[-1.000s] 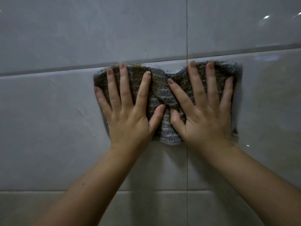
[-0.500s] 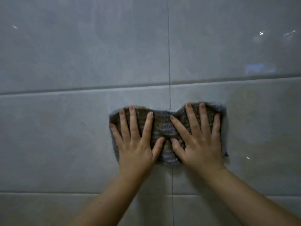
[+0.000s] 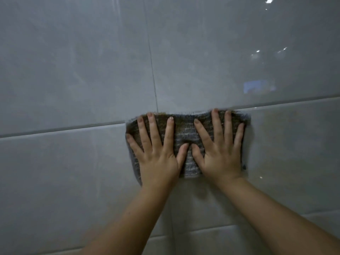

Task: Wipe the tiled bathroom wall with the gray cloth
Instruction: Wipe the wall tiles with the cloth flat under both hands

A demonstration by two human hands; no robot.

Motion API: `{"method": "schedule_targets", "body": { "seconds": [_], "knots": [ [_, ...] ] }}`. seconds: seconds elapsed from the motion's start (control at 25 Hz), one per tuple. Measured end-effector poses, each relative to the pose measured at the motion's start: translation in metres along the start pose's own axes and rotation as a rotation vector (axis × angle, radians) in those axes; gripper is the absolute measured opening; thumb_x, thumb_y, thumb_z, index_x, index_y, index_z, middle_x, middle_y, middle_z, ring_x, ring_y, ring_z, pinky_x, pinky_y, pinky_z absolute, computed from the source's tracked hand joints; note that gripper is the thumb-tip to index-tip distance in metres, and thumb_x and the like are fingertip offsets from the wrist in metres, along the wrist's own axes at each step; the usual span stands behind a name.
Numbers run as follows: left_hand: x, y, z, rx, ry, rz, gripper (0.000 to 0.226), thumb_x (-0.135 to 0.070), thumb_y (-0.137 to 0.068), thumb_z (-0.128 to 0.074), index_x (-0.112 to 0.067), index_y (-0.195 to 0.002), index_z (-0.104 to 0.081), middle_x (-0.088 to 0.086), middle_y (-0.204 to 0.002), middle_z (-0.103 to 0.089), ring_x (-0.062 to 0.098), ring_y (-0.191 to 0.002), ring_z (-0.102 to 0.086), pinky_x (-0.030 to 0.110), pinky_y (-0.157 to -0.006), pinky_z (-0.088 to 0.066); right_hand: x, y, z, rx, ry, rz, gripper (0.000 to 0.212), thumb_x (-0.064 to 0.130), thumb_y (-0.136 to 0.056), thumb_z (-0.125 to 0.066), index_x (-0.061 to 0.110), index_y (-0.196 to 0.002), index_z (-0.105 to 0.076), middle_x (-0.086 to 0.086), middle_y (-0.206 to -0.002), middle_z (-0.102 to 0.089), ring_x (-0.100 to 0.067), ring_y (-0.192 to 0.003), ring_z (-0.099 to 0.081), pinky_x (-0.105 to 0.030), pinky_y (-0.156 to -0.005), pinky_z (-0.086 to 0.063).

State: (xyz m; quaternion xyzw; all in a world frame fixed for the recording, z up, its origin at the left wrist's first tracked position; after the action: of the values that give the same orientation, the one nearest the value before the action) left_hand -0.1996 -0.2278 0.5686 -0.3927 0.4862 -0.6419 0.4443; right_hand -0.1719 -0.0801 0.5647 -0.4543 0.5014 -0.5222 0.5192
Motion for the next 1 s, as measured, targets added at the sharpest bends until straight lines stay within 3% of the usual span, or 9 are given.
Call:
{"method": "schedule_targets", "body": {
  "seconds": [0.2,0.36,0.48,0.64,0.72,1.0],
  "knots": [
    [-0.014,0.040,-0.009,0.050,0.012,-0.046,0.075,-0.064,-0.093,-0.033,-0.024,-0.155,-0.018,0.023,-0.162,-0.010,0.043,-0.149,-0.003,0.067,-0.115,0.004,-0.021,0.046,0.003,0.092,-0.007,0.152,0.066,0.053,-0.088,-0.048,0.034,-0.148,-0.029,-0.012,-0.159,-0.019,-0.039,-0.147,-0.012,-0.066,-0.114,-0.008],
    [-0.039,-0.014,-0.003,0.028,0.063,-0.035,0.076,-0.064,-0.092,-0.033,-0.023,-0.155,-0.022,0.023,-0.162,-0.008,0.043,-0.149,-0.001,0.065,-0.115,0.005,-0.051,-0.015,0.011,0.088,-0.060,-0.035,0.060,0.060,-0.094,-0.034,0.037,-0.149,-0.026,-0.011,-0.162,-0.012,-0.037,-0.149,-0.003,-0.063,-0.115,0.002],
    [-0.063,-0.039,-0.004,0.001,0.051,0.000,0.075,-0.064,-0.094,-0.032,-0.022,-0.156,-0.020,0.022,-0.162,-0.007,0.043,-0.149,-0.003,0.069,-0.115,0.001,-0.081,-0.035,0.013,0.085,0.004,0.021,0.059,0.059,-0.096,-0.031,0.035,-0.150,-0.027,-0.011,-0.161,-0.013,-0.036,-0.149,-0.006,-0.066,-0.114,-0.005],
    [-0.094,0.022,-0.019,0.038,0.053,-0.136,0.075,-0.062,-0.093,-0.034,-0.021,-0.155,-0.019,0.023,-0.162,-0.008,0.044,-0.149,-0.005,0.070,-0.114,0.000,-0.104,0.030,0.012,0.066,0.020,0.013,0.060,0.058,-0.093,-0.038,0.032,-0.147,-0.031,-0.014,-0.159,-0.019,-0.039,-0.148,-0.011,-0.067,-0.113,-0.012],
    [-0.101,0.037,-0.023,0.047,0.064,-0.123,0.076,-0.062,-0.092,-0.034,-0.021,-0.155,-0.020,0.023,-0.162,-0.009,0.044,-0.149,-0.006,0.071,-0.113,-0.001,-0.107,0.050,0.012,0.083,0.025,0.042,0.062,0.057,-0.091,-0.042,0.033,-0.147,-0.030,-0.013,-0.159,-0.019,-0.039,-0.147,-0.012,-0.067,-0.113,-0.012],
    [-0.144,-0.050,-0.016,-0.038,0.086,0.016,0.076,-0.061,-0.094,-0.035,-0.020,-0.155,-0.023,0.025,-0.161,-0.010,0.045,-0.149,-0.007,0.072,-0.113,-0.001,-0.158,-0.034,0.020,0.040,0.030,-0.009,0.059,0.056,-0.095,-0.036,0.032,-0.149,-0.032,-0.012,-0.160,-0.018,-0.036,-0.148,-0.010,-0.064,-0.115,-0.009]
  ]
}}
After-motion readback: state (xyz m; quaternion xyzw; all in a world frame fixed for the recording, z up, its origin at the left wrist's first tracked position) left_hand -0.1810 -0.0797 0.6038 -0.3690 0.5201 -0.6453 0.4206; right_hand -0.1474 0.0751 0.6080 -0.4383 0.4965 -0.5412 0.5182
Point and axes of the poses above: each hand's wrist, its own y-axis away from the middle knuckle, its own z-axis out of the back of the hand, x = y × z, the point moved 6 cm from there along -y, towards the middle knuckle
